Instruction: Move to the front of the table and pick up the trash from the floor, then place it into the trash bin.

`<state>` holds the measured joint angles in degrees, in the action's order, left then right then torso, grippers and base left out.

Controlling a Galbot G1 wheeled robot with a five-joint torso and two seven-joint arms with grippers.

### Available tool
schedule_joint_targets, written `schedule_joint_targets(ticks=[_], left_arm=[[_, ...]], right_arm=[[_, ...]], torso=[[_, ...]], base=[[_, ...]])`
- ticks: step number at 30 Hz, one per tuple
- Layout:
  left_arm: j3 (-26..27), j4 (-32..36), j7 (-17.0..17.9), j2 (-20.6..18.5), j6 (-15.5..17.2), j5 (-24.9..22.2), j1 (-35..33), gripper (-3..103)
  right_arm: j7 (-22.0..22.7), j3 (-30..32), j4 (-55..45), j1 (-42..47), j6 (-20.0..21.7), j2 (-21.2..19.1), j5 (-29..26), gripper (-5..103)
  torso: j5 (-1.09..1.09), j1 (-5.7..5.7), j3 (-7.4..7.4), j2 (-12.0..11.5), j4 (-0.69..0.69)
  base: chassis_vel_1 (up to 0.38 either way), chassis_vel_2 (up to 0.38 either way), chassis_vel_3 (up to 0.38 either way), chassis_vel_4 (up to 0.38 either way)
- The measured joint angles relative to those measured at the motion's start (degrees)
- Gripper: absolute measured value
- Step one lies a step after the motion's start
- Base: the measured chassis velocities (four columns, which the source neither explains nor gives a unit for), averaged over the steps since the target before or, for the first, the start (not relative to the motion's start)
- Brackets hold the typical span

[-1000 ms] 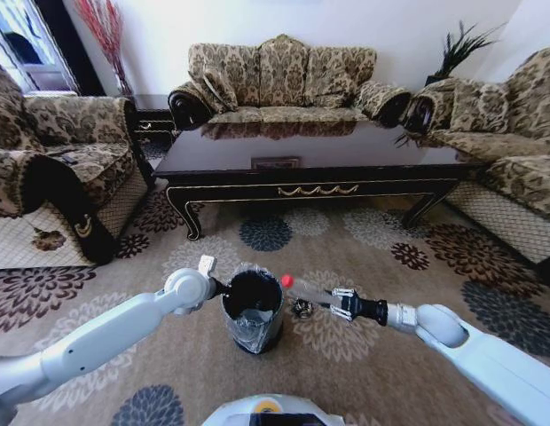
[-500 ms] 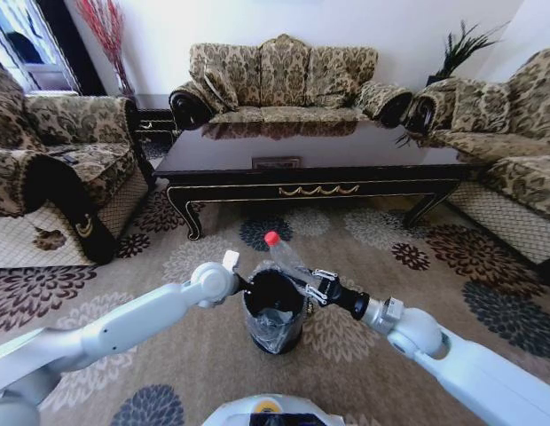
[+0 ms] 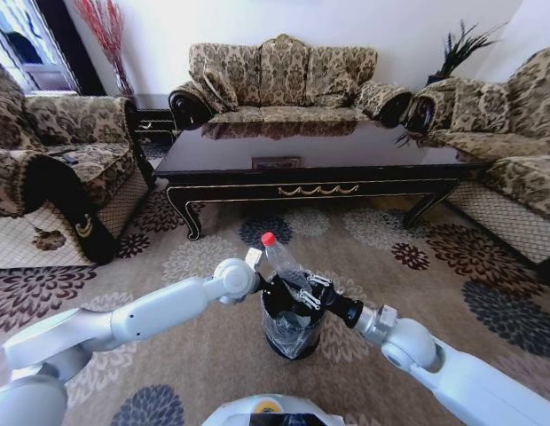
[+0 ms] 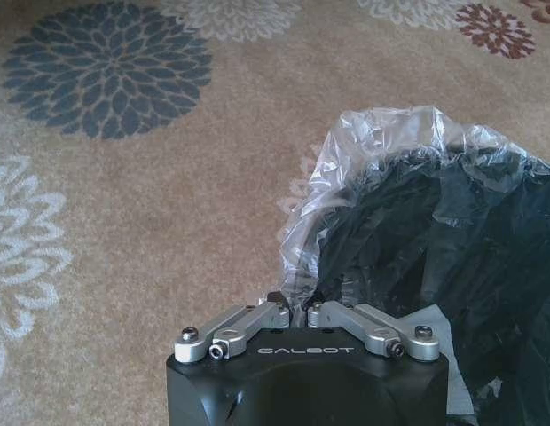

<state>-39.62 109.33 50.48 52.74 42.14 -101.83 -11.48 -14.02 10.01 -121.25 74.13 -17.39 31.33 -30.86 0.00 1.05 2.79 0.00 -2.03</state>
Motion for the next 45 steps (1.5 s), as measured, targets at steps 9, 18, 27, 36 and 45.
schedule_joint_targets(ticks=[9, 18, 27, 36, 45], left_arm=[[0.87, 0.81, 0.05, -1.46, 0.00, -0.10, -0.56, 4], [1.54, 1.00, -0.05, -2.79, 0.00, 0.21, -0.92, 4], [5.02, 1.44, -0.52, -5.58, 0.00, 0.94, -3.46, 4], [11.45, 1.78, -1.54, -9.34, 0.00, 3.62, -8.51, 4], [18.80, 2.47, -3.58, -13.82, 0.00, 6.14, -16.50, 4]], right_arm=[[0.32, -0.13, 0.59, -0.01, 0.08, -0.10, 0.25, 62], [0.30, -0.10, 0.80, 0.27, 0.07, 0.21, 0.99, 89], [1.10, -0.05, 0.96, 0.06, 0.59, 0.43, 1.10, 100], [4.20, 0.55, 4.77, -1.86, 0.91, 2.54, 0.93, 100], [8.97, 0.94, 14.38, -5.22, 1.88, 7.24, 1.13, 100]], torso=[[0.00, 0.00, 0.00, 0.00, -0.01], [-0.01, 0.00, 0.00, 0.00, -0.01], [-0.01, 0.00, 0.00, 0.00, -0.01], [-0.01, 0.00, 0.00, 0.00, 0.00], [0.00, 0.00, 0.00, 0.00, 0.00]], base=[[0.000, 0.000, 0.000, 0.000], [0.000, 0.000, 0.000, 0.000], [0.000, 0.000, 0.000, 0.000], [0.000, 0.000, 0.000, 0.000], [0.000, 0.000, 0.000, 0.000]])
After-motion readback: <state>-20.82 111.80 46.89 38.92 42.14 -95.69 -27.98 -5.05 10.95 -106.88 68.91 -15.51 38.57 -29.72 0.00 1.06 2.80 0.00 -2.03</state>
